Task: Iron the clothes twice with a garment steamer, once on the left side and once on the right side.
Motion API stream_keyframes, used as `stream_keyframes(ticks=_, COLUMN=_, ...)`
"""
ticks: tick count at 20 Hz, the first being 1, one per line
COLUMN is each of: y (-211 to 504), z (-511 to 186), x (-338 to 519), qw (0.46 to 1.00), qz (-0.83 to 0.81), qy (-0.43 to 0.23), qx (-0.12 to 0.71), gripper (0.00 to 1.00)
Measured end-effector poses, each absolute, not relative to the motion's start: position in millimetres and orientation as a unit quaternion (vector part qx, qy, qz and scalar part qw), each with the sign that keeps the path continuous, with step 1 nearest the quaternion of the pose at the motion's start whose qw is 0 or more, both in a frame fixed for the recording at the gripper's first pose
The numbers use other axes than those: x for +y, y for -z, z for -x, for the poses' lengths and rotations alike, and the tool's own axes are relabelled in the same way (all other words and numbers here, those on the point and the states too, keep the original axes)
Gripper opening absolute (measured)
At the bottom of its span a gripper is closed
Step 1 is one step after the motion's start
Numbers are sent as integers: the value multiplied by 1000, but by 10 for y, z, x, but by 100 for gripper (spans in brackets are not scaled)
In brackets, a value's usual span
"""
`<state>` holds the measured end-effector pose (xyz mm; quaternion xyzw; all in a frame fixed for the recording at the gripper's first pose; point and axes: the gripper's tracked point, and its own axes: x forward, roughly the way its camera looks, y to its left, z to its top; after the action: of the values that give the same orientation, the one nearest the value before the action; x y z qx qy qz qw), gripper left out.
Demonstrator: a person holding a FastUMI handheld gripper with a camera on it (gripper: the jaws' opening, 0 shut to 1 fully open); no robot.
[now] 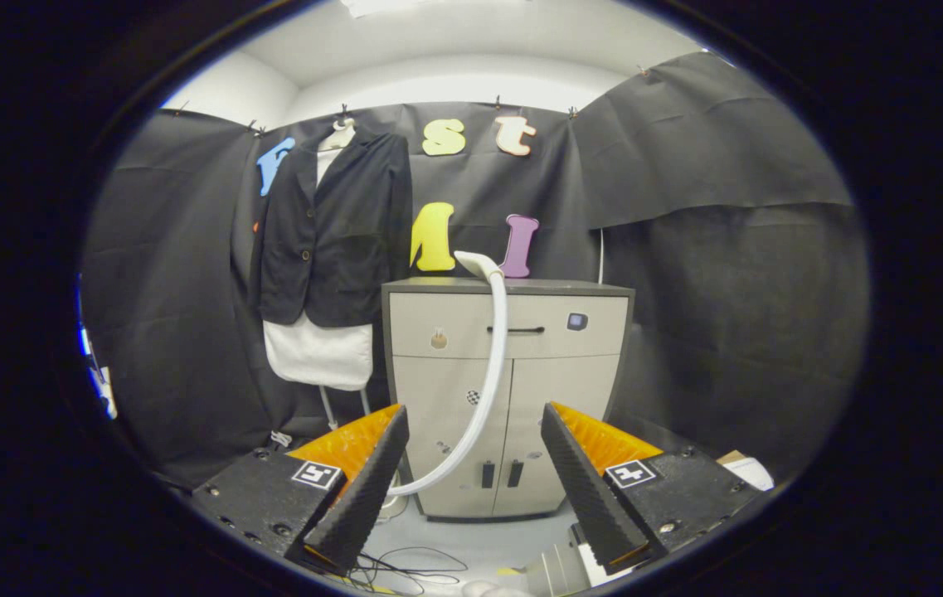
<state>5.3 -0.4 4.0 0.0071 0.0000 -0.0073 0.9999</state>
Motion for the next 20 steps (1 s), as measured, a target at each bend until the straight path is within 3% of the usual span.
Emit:
stream_keyframes(ticks=12, y=-801, z=-569, x=-287, qw=999, qz=-7, qy=33, qx=-2, gripper=100)
stream_keyframes(ticks=20, y=-1729, z=-1791, x=-566, qw=999, qz=-30, qy=-11, qx=17, gripper=100)
